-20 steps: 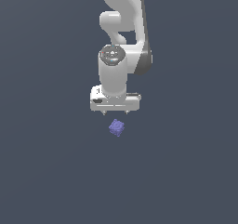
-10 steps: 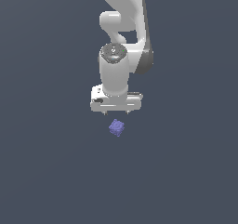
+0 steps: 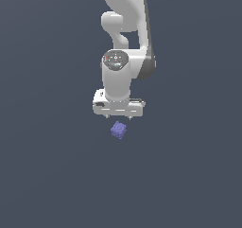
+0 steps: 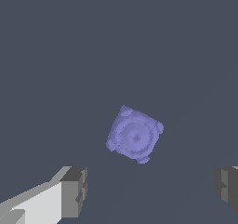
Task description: Pick up the object and move it to a goal position.
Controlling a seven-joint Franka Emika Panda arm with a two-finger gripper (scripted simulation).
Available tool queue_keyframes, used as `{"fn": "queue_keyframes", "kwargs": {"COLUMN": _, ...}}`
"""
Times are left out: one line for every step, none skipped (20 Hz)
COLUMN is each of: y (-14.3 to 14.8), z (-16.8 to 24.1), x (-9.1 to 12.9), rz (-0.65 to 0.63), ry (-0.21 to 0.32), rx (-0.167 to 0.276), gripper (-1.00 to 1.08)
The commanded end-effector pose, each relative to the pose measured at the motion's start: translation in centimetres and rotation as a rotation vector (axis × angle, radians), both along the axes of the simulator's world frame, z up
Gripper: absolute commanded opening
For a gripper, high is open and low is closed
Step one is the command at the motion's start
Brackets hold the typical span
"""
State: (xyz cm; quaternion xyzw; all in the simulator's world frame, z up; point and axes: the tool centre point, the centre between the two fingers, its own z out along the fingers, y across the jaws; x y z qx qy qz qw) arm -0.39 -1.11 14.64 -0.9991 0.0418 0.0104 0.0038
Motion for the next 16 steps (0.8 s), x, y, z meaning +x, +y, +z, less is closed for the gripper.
{"fn": "queue_keyframes", "kwargs": {"y": 0.0, "z": -0.7, "x": 0.1, "rz": -0.051, "ry": -0.002, "rx": -0.001, "gripper": 1.00}}
{"fn": "queue_keyframes", "kwargs": {"y": 0.0, "z": -1.0, "x": 0.1, "rz": -0.074, "ry": -0.002, "rx": -0.001, "gripper": 1.00}}
{"fn": "queue_keyframes", "kwargs": {"y": 0.0, "z": -1.3, "x": 0.1, "rz": -0.099, "ry": -0.003, "rx": -0.001, "gripper": 1.00}}
{"fn": "queue_keyframes", "kwargs": {"y": 0.1, "z": -1.7, "x": 0.2, "rz": -0.125, "ry": -0.004, "rx": -0.002, "gripper": 1.00}}
{"fn": "queue_keyframes", "kwargs": {"y": 0.1, "z": -2.0, "x": 0.2, "rz": -0.153, "ry": -0.005, "rx": -0.003, "gripper": 1.00}}
{"fn": "queue_keyframes", "kwargs": {"y": 0.1, "z": -2.4, "x": 0.2, "rz": -0.180, "ry": -0.006, "rx": -0.003, "gripper": 1.00}}
{"fn": "queue_keyframes", "kwargs": {"y": 0.1, "z": -2.7, "x": 0.3, "rz": -0.207, "ry": -0.007, "rx": -0.004, "gripper": 1.00}}
{"fn": "queue_keyframes", "kwargs": {"y": 0.1, "z": -3.1, "x": 0.3, "rz": -0.231, "ry": -0.008, "rx": -0.005, "gripper": 1.00}}
{"fn": "queue_keyframes", "kwargs": {"y": 0.1, "z": -3.4, "x": 0.3, "rz": -0.255, "ry": -0.009, "rx": -0.006, "gripper": 1.00}}
{"fn": "queue_keyframes", "kwargs": {"y": 0.0, "z": -3.6, "x": 0.3, "rz": -0.277, "ry": -0.010, "rx": -0.006, "gripper": 1.00}}
{"fn": "queue_keyframes", "kwargs": {"y": 0.0, "z": -3.9, "x": 0.3, "rz": -0.297, "ry": -0.011, "rx": -0.007, "gripper": 1.00}}
{"fn": "queue_keyframes", "kwargs": {"y": 0.0, "z": -4.2, "x": 0.4, "rz": -0.317, "ry": -0.012, "rx": -0.008, "gripper": 1.00}}
{"fn": "queue_keyframes", "kwargs": {"y": 0.0, "z": -4.4, "x": 0.4, "rz": -0.334, "ry": -0.013, "rx": -0.008, "gripper": 1.00}}
{"fn": "queue_keyframes", "kwargs": {"y": 0.0, "z": -4.6, "x": 0.4, "rz": -0.351, "ry": -0.014, "rx": -0.009, "gripper": 1.00}}
{"fn": "queue_keyframes", "kwargs": {"y": 0.0, "z": -4.8, "x": 0.4, "rz": -0.366, "ry": -0.015, "rx": -0.010, "gripper": 1.00}}
{"fn": "queue_keyframes", "kwargs": {"y": 0.0, "z": -5.0, "x": 0.4, "rz": -0.379, "ry": -0.015, "rx": -0.010, "gripper": 1.00}}
